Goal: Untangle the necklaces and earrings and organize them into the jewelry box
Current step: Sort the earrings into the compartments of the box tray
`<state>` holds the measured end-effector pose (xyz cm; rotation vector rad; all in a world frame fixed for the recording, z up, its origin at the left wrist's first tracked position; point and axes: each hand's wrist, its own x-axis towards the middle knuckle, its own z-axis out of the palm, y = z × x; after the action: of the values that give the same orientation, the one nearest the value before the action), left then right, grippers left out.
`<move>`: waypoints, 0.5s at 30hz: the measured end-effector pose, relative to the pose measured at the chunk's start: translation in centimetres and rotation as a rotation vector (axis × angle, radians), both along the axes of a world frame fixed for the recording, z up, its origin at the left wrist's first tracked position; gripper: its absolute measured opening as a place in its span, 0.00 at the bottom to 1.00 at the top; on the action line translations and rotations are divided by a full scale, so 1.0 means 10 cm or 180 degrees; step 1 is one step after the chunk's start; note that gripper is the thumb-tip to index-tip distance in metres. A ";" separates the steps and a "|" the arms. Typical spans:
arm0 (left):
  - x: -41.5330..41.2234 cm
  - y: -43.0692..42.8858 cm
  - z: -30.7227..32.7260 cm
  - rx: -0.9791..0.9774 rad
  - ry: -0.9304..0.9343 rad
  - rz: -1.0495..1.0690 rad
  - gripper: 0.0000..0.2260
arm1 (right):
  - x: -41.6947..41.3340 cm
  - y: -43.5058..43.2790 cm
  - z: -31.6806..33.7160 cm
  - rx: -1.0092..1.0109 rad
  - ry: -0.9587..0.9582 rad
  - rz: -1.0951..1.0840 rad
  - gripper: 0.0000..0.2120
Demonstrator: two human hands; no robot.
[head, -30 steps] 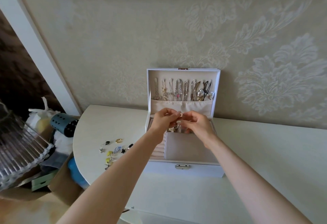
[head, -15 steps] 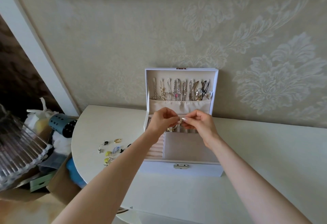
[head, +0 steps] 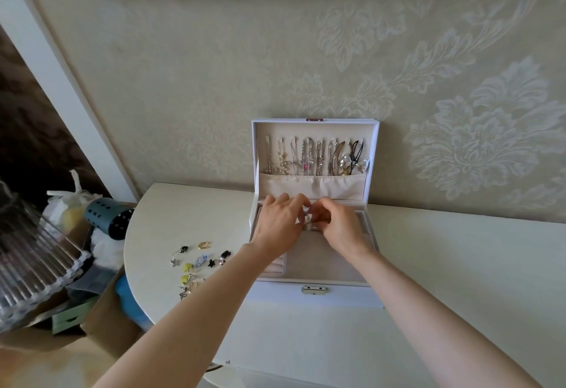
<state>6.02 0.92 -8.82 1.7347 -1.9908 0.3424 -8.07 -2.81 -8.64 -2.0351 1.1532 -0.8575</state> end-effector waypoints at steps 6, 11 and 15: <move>-0.02 -0.02 -0.03 0.0082 -0.0143 0.0002 0.18 | 0.00 -0.01 -0.05 -0.0257 0.0059 -0.0055 0.15; -0.02 0.01 -0.04 0.0011 -0.0129 0.0046 0.17 | -0.01 0.00 -0.07 -0.0349 0.0025 -0.0050 0.16; -0.05 0.07 -0.10 -0.0286 0.0004 0.0195 0.21 | -0.01 0.01 -0.07 -0.0387 0.0101 -0.0070 0.15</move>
<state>5.55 1.59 -9.83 1.7418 -1.8946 0.4442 -8.18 -2.73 -9.39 -2.1448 1.1681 -0.9293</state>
